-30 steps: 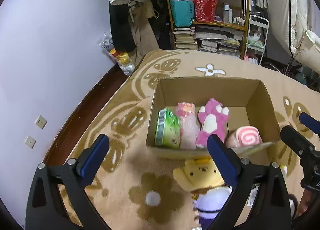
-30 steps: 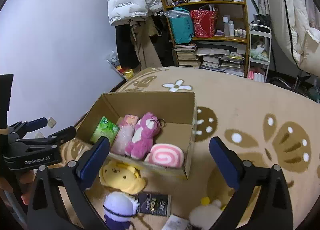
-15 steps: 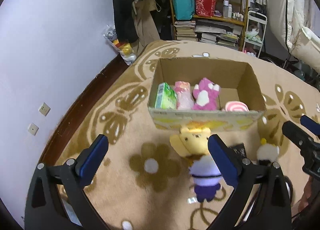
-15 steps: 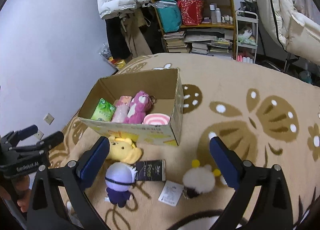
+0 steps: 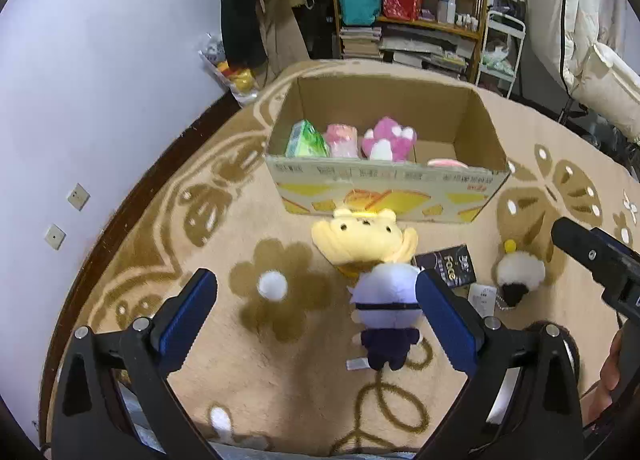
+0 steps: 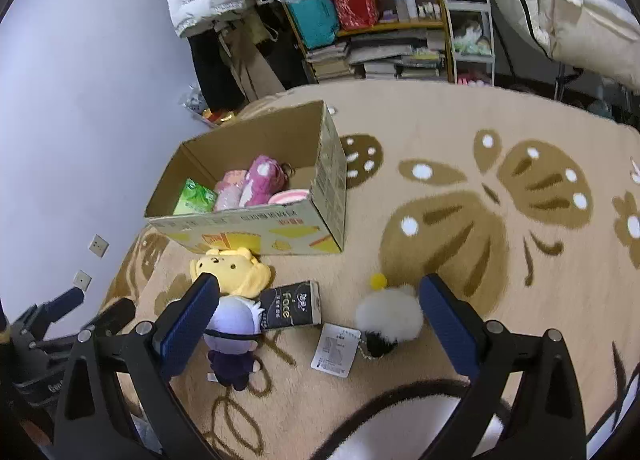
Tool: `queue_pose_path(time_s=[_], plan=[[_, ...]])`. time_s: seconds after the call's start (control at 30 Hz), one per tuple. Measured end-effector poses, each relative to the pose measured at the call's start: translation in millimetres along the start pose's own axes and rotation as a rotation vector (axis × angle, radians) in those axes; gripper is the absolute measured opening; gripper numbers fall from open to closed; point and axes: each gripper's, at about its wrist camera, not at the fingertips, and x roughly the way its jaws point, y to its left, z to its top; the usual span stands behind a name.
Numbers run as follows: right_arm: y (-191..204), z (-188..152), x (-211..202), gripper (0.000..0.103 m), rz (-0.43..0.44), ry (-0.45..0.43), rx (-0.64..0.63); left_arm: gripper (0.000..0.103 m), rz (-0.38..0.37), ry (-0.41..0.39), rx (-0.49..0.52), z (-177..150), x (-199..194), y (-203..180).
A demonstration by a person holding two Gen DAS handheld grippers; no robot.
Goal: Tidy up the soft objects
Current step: 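Move both grippers back toward the purple-haired doll and white fluffy plush, then grasp the purple-haired plush doll with the left gripper while the right grasps the white fluffy plush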
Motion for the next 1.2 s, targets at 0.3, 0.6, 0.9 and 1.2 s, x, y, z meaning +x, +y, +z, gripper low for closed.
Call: queue_pose_path(time_s=[0.3, 0.6, 0.9, 1.2], plan=[[-16, -5, 28, 0.103, -0.022, 0.096, 0.079, 0.099, -0.009, 0.066, -0.018, -13, 29, -2], [-24, -8, 51, 0.103, -0.06, 0.178, 0.112, 0.099, -0.03, 0.13, -0.037, -16, 57, -3], [-24, -10, 74, 0.103, -0.098, 0.247, 0.101, 0.099, -0.056, 0.182, -0.03, -17, 80, -12], [-23, -9, 85, 0.102, -0.134, 0.292, 0.093, 0.099, -0.076, 0.222, -0.044, -18, 95, -16]])
